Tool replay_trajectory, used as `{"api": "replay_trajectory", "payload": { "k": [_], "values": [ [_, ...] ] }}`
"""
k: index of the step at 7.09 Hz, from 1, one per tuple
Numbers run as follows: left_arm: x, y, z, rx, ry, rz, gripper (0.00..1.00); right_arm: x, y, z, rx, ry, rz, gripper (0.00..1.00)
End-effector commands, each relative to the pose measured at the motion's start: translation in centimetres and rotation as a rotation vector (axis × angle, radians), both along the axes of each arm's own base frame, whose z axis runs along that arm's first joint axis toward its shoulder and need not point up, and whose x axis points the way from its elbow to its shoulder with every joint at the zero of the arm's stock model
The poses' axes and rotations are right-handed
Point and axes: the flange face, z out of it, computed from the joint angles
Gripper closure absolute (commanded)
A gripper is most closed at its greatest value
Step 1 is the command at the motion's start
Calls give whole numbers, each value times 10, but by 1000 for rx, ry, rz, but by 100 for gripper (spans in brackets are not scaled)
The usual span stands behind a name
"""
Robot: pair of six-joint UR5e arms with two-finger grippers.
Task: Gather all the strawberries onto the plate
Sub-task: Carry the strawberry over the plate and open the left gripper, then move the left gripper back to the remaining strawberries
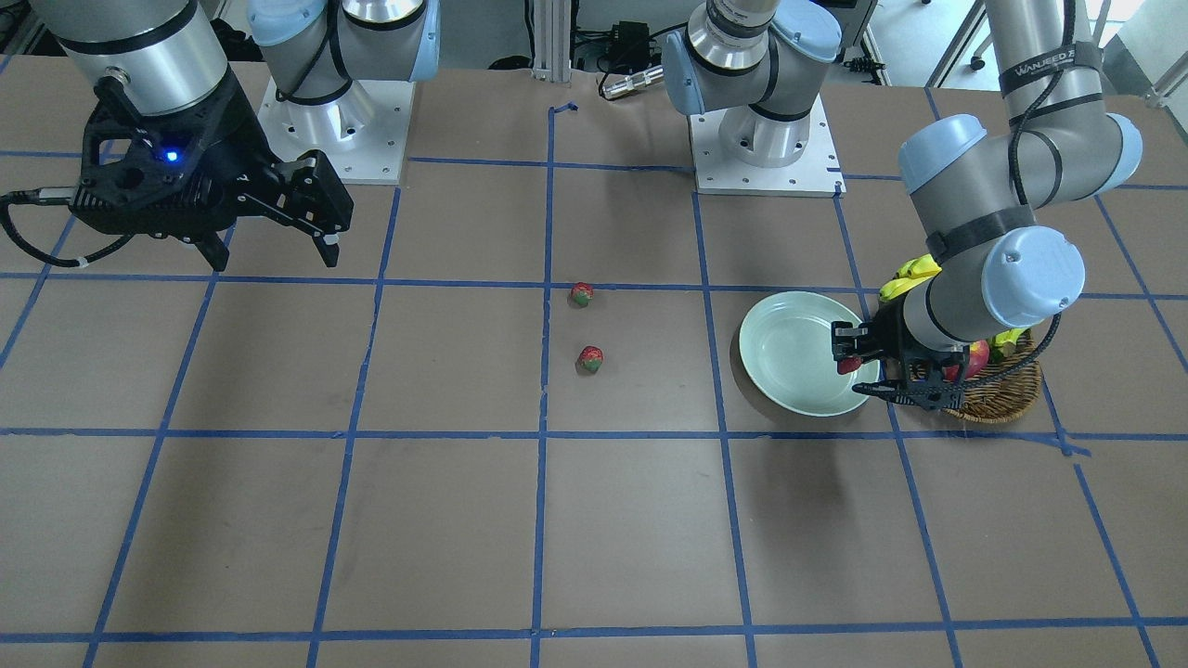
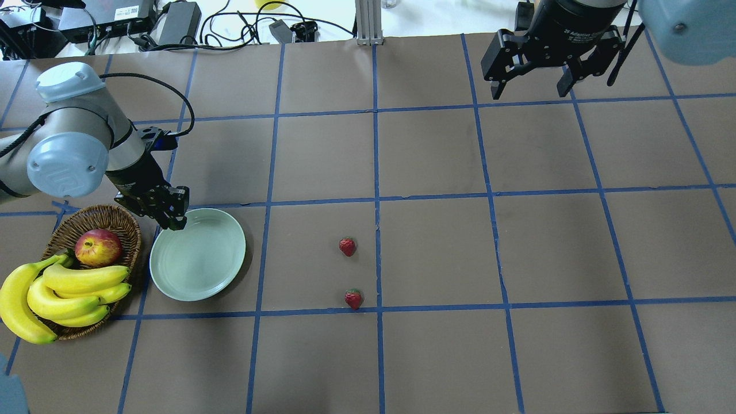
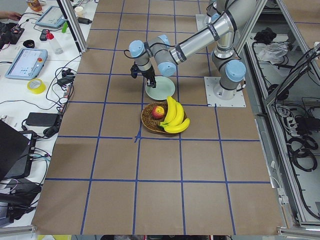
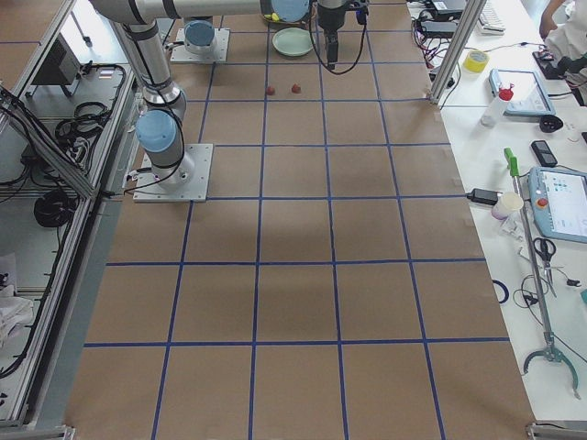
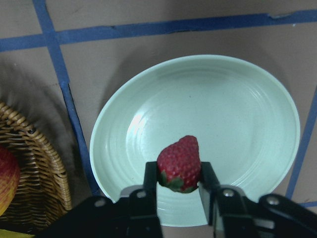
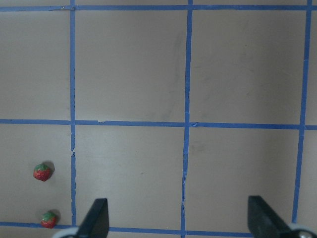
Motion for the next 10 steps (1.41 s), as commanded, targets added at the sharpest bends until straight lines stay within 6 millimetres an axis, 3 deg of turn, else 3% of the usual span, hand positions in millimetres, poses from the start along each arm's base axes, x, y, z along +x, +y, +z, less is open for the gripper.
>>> {"api": "replay_trajectory", "payload": {
  "k": [1, 2, 3, 5, 7, 8, 9, 10],
  "values": [
    [1, 1, 9, -19, -4, -13, 100, 0, 0, 0, -1, 0, 0, 0],
    [-2, 2, 3, -11, 10, -10, 36, 0, 0, 0, -1, 0, 0, 0],
    [-3, 5, -5, 5, 24, -14, 5, 0, 0, 0, -1, 0, 0, 0],
    [-5, 11, -14, 26, 31, -25, 0, 0, 0, 0, -1, 1, 0, 0],
    [-12, 7, 6, -18, 12, -28, 0, 0, 0, 0, -1, 0, 0, 0],
    [-28, 0, 15, -50, 36, -38, 0, 0, 0, 0, -1, 1, 0, 0],
    [-65, -12, 20, -78, 8, -5, 0, 0, 0, 0, -1, 0, 0, 0],
    [-126, -8, 26, -100, -25, 39, 0, 0, 0, -1, 2, 0, 0, 0]
  ]
}}
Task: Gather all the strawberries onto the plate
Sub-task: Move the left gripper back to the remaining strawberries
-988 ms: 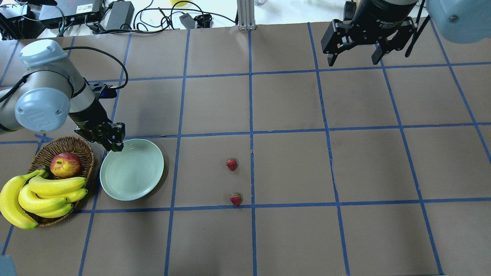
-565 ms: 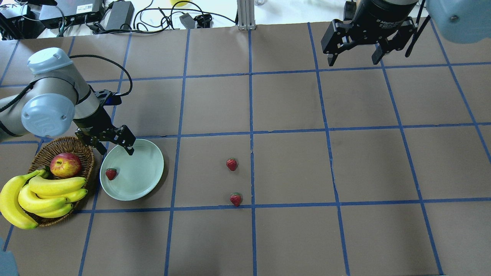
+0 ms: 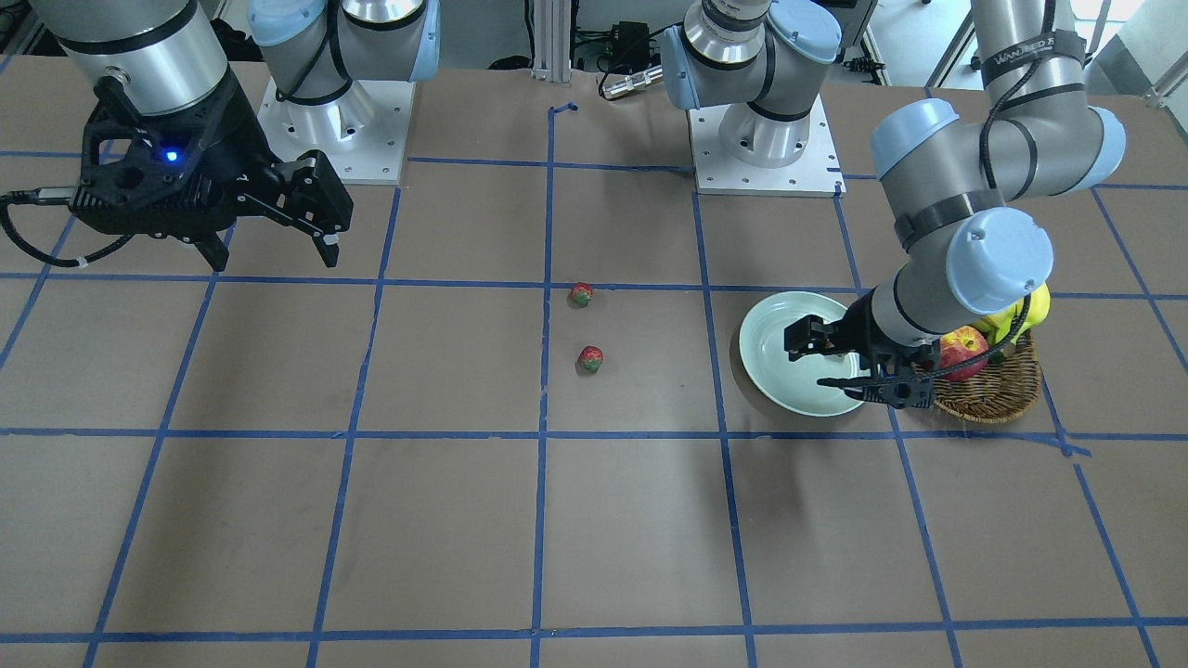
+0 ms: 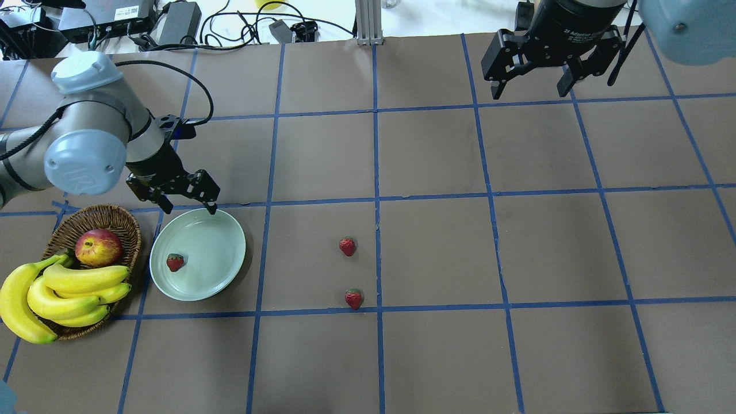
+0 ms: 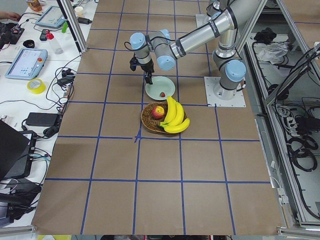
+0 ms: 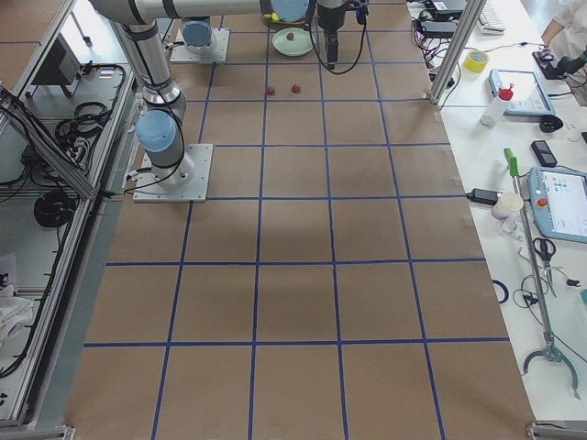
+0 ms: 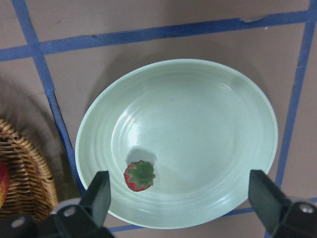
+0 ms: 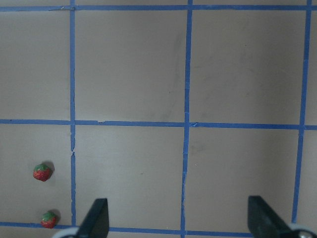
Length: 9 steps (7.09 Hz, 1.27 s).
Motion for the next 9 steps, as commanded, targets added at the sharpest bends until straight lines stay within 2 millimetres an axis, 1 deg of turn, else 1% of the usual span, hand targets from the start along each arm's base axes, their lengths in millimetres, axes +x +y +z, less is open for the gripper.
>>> {"api": "replay_trajectory", "payload": {
  "k": [1, 2, 3, 4, 5, 6, 7, 8, 9],
  "values": [
    [-115, 4, 12, -91, -21, 16, 0, 0, 0, 0, 0, 0, 0, 0],
    [-136, 5, 5, -87, 19, 62, 0, 0, 0, 0, -1, 1, 0, 0],
    [-148, 13, -9, -48, 41, 95, 0, 0, 0, 0, 1, 1, 1, 0],
    [-171, 23, -15, -42, 24, 143, 0, 0, 0, 0, 1, 1, 0, 0],
    [-201, 34, -18, -49, 10, 184, 0, 0, 1, 1, -1, 1, 0, 0],
    [-217, 38, -30, -45, 3, 207, 0, 0, 1, 1, -1, 1, 0, 0],
    [-221, 35, -40, -72, 23, 209, 0, 0, 1, 1, -1, 1, 0, 0],
    [-225, 40, -56, -61, 16, 199, 0, 0, 1, 0, 1, 1, 0, 0],
    [-226, 40, -69, -62, 18, 198, 0, 0, 1, 0, 1, 1, 0, 0]
  ]
}}
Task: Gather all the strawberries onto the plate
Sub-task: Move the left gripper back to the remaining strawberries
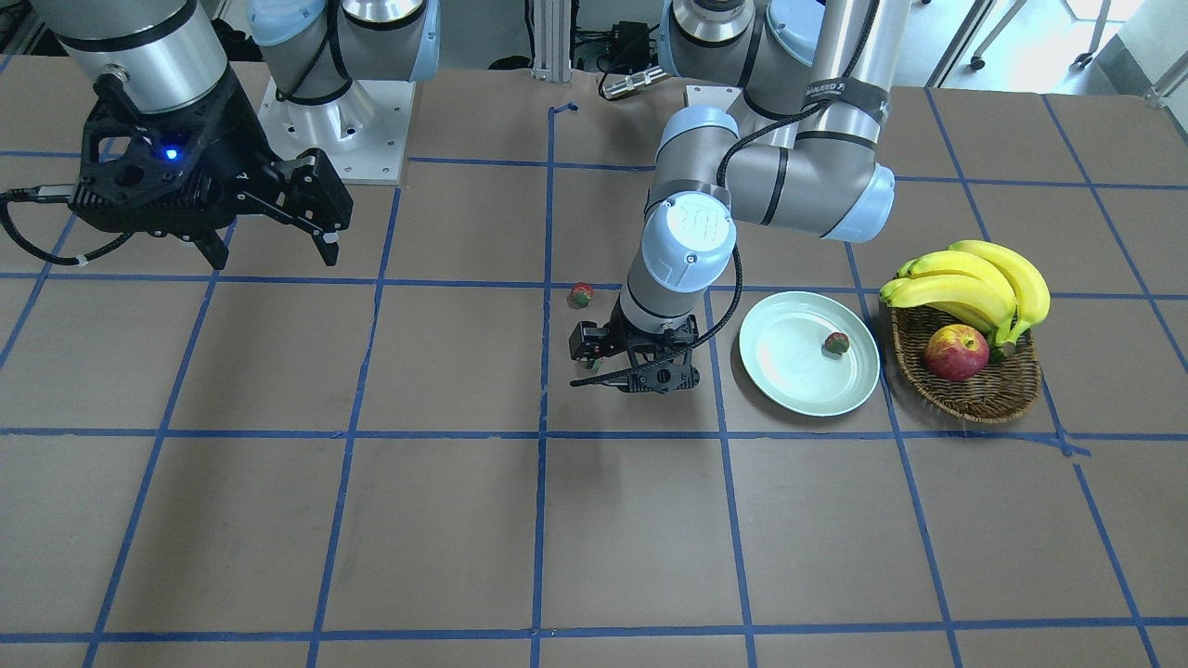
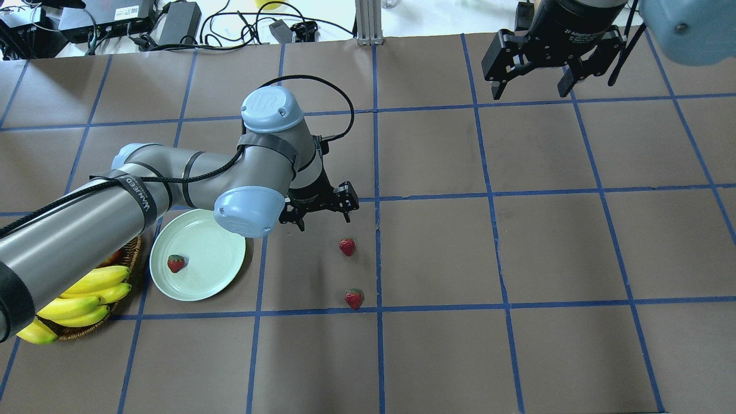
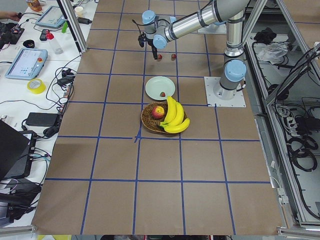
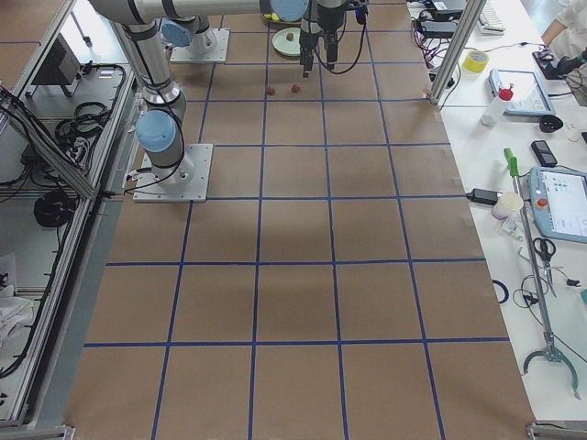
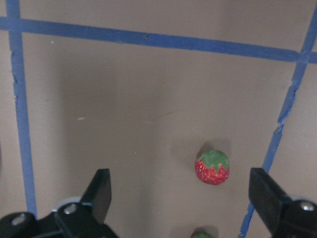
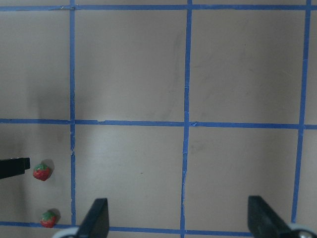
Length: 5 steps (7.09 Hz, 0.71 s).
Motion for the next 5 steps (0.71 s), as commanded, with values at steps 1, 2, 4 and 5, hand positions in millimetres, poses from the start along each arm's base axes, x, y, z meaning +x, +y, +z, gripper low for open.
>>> {"api": "replay_trajectory", "payload": {
  "k": [1, 2, 4, 5],
  "values": [
    [-5, 8, -29, 25, -3, -8, 0, 0, 0, 0, 0, 0, 0, 0],
    [-11, 16, -33, 36, -5, -23, 0, 0, 1, -6, 11, -1, 2, 0],
    [-16, 26, -38, 53, -3, -32, 17, 0, 3, -10, 17, -1, 0, 0],
    [-20, 27, -38, 66, 32, -21, 17, -1, 2, -9, 13, -1, -1, 0]
  ]
}}
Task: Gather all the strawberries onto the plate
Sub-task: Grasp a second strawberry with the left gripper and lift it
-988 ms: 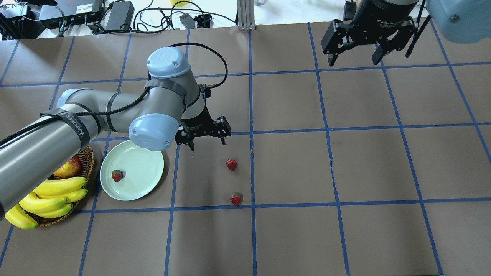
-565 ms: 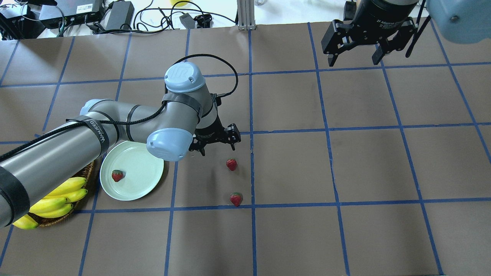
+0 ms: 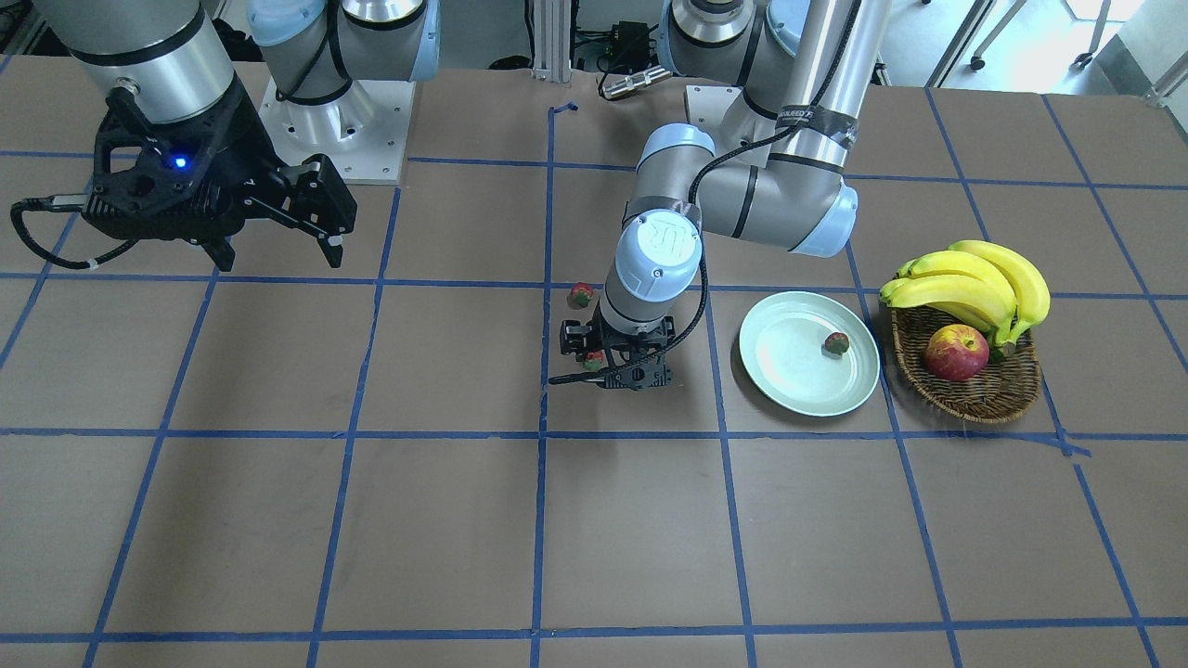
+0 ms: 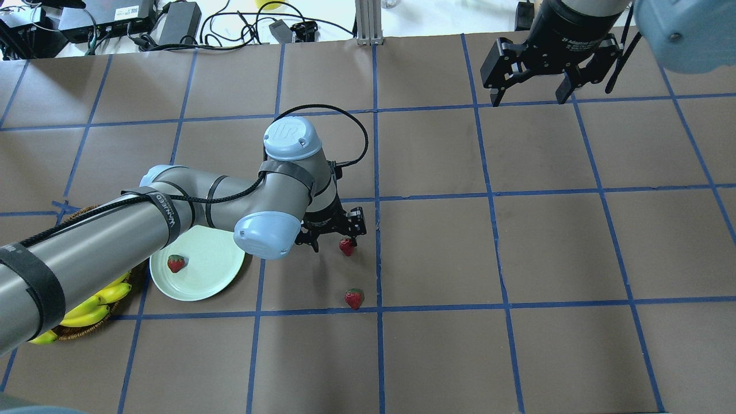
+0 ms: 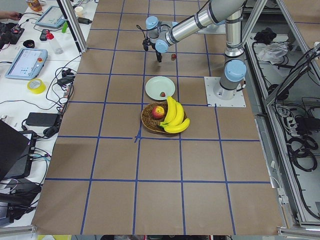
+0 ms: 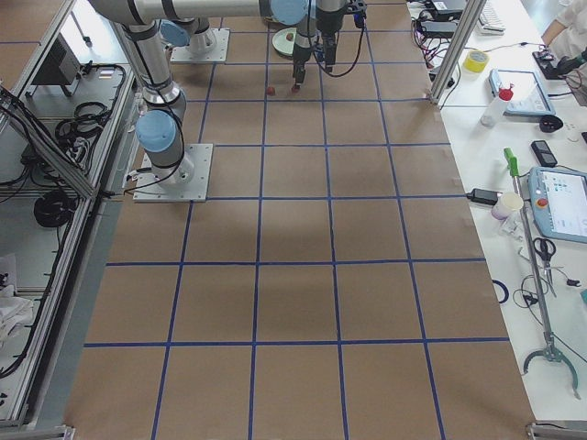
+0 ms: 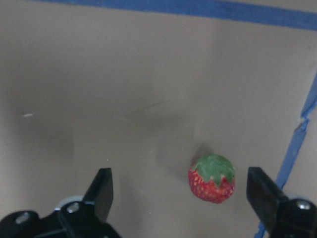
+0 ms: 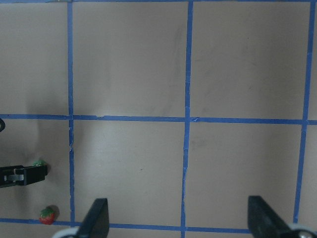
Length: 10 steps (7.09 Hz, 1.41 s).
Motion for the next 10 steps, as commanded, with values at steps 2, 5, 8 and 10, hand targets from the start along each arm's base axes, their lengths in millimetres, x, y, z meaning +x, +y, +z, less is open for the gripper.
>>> {"api": "replay_trajectory", "payload": {
  "k": [2, 5, 8, 10],
  "values": [
    [-4, -1, 0, 5, 31, 9, 35, -5, -5, 20, -43, 8, -18, 0],
    [-4, -2, -1, 8, 26, 35, 100, -5, -3, 22, -45, 14, -18, 0],
    [8, -24, 37, -47, 22, 61, 100, -6, 12, 43, -92, 88, -151, 0],
    [96, -70, 68, -26, -51, 128, 100, -1, 9, 34, -70, 52, -158, 0]
  ]
}}
